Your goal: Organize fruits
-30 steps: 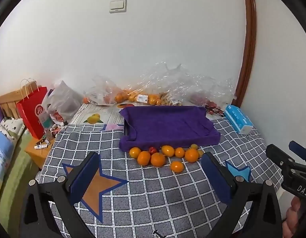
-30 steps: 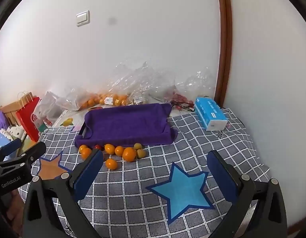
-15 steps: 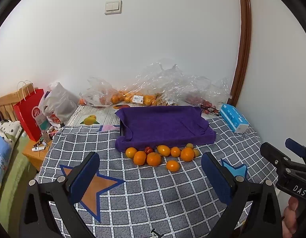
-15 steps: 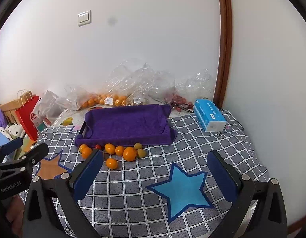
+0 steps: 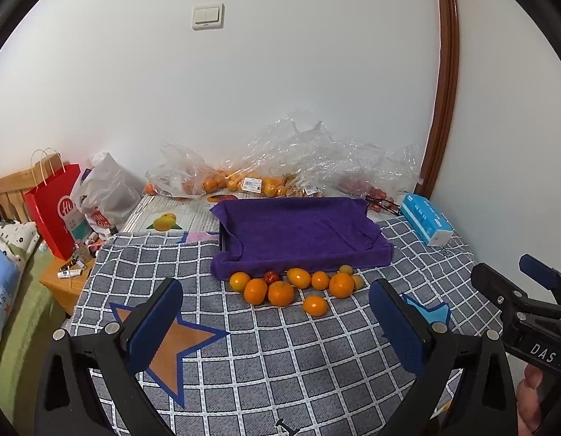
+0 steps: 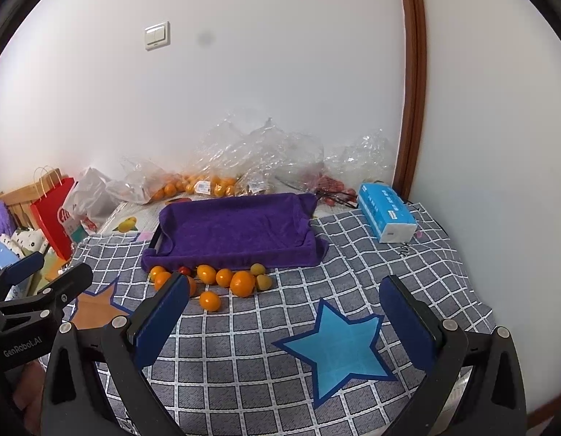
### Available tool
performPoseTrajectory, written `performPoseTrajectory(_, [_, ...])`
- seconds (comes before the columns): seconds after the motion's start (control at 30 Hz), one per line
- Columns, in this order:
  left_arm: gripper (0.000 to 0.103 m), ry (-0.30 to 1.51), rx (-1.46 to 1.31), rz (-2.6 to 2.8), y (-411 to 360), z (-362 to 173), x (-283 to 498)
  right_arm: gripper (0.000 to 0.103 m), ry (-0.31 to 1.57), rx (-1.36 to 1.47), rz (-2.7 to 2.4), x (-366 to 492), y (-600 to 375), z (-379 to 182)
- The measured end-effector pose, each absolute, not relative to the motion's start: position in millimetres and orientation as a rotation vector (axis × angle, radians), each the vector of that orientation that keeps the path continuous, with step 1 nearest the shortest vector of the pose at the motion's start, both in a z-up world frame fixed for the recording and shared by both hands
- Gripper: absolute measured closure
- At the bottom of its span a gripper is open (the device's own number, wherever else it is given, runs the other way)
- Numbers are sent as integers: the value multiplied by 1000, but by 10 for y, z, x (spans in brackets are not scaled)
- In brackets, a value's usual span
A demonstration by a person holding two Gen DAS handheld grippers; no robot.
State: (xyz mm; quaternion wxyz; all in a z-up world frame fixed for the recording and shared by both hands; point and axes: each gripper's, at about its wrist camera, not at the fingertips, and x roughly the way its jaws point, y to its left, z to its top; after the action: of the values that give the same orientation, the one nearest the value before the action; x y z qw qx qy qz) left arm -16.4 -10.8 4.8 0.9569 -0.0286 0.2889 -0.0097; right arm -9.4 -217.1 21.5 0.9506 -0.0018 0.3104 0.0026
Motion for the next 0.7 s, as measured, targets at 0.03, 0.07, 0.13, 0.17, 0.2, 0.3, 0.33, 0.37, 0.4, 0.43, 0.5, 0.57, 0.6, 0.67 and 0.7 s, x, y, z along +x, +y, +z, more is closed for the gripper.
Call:
performPoseTrajectory(0.03, [0, 588, -55, -20, -107, 47, -160, 0, 629, -6, 2, -98, -2166, 215])
performPoseTrajectory(0.07, [0, 588, -51, -18, -110, 47, -160, 0, 628, -3, 3, -99, -2171, 216])
performPoseTrajectory(0.13, [0, 584, -55, -16, -106, 47, -165, 0, 629, 5, 8, -102, -2168, 217])
performPoseTrajectory(0.17, [0, 586, -61, -18, -98, 45, -164, 0, 629, 4, 8, -99, -2167, 216])
performPoseTrajectory(0.2, [0, 588, -62, -19, -92, 41, -163, 0, 630, 1, 5, -98, -2168, 214])
performPoseTrajectory(0.3, [0, 589, -52, -16, -105, 33, -155, 0, 627, 12, 7, -110, -2185, 208])
performPoseTrajectory(0.33, [0, 588, -55, -16, -104, 34, -155, 0, 629, 14, 9, -110, -2185, 205])
performPoseTrajectory(0.37, [0, 588, -61, -19, -101, 35, -154, 0, 631, 13, 9, -107, -2187, 202])
performPoseTrajectory(0.4, [0, 590, -63, -21, -105, 33, -150, 0, 631, 8, 7, -105, -2187, 202])
performPoseTrajectory(0.43, [0, 590, -63, -22, -108, 31, -152, 0, 629, 4, 5, -106, -2191, 203])
performPoseTrajectory(0.5, [0, 591, -54, -19, -115, 31, -151, 0, 626, 9, 5, -119, -2197, 202])
performPoseTrajectory(0.57, [0, 584, -58, -21, -110, 37, -165, 0, 630, 15, 7, -113, -2206, 200])
performPoseTrajectory(0.6, [0, 583, -60, -23, -107, 37, -174, 0, 630, 12, 5, -110, -2207, 202])
performPoseTrajectory(0.67, [0, 585, -56, -22, -110, 36, -176, 0, 626, 11, 2, -112, -2210, 203])
performPoseTrajectory(0.7, [0, 585, -53, -20, -112, 37, -177, 0, 625, 14, 4, -121, -2215, 201])
